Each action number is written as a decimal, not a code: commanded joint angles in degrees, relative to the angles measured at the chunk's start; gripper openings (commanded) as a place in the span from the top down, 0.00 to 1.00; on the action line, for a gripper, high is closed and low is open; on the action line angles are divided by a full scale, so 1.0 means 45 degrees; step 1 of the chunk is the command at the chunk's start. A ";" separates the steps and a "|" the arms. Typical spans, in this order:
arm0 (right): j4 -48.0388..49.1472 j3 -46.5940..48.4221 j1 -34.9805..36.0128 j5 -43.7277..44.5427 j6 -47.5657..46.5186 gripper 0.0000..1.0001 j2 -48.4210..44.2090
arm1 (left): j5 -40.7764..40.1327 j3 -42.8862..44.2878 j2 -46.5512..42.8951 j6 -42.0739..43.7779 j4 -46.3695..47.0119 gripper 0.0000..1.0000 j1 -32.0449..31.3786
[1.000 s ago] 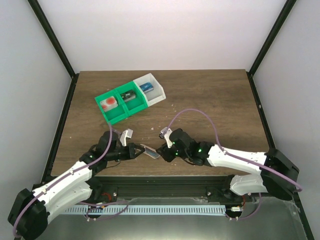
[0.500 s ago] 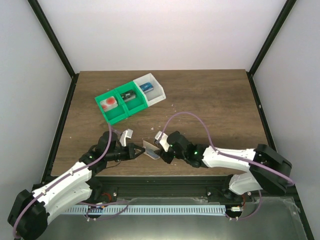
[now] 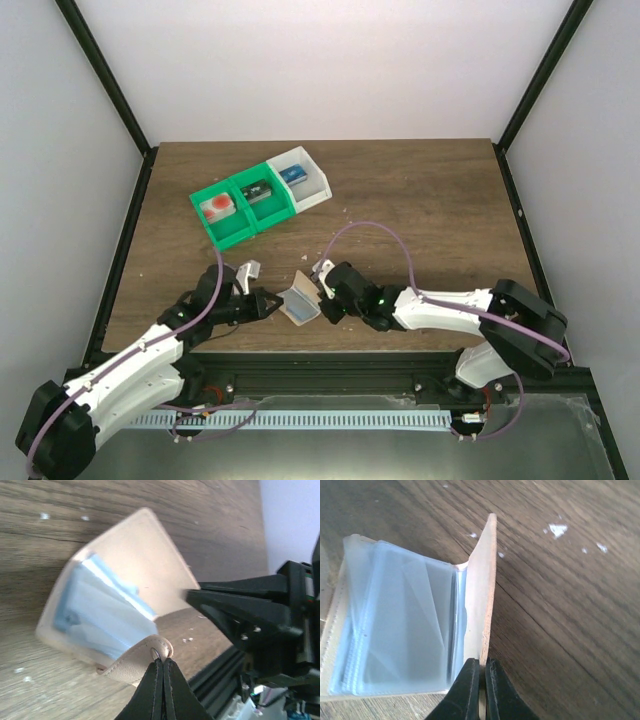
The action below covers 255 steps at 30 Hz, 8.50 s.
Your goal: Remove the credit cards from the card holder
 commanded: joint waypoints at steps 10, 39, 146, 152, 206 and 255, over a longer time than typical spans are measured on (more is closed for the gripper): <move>-0.1809 -0.2630 -0.0021 -0.0851 0.8938 1.00 -0.2885 | -0.1234 0.0142 0.0470 -0.0176 -0.0282 0.57 0.0479; -0.5366 -0.4165 0.0087 0.1683 1.4506 0.53 -0.8108 | 0.0848 -0.1951 0.4903 -0.1789 0.6576 0.56 -0.1000; -0.5978 -0.0606 0.1147 0.3295 1.0191 0.62 -0.1134 | -0.0050 -0.0855 0.3092 0.0201 0.2590 1.00 -0.1063; -0.7768 0.0833 0.1159 0.3089 1.0500 0.59 -0.1478 | 0.0167 -0.0829 0.2923 0.0035 0.2857 1.00 -0.1058; -0.1508 0.0162 0.1280 0.0499 0.5754 0.53 0.0141 | 0.0478 -0.1109 0.2149 -0.0521 0.3180 1.00 -0.1052; -0.1932 0.0408 0.1376 -0.0450 0.6109 0.39 0.0326 | 0.0424 -0.1241 0.2170 -0.0570 0.3325 1.00 -0.1064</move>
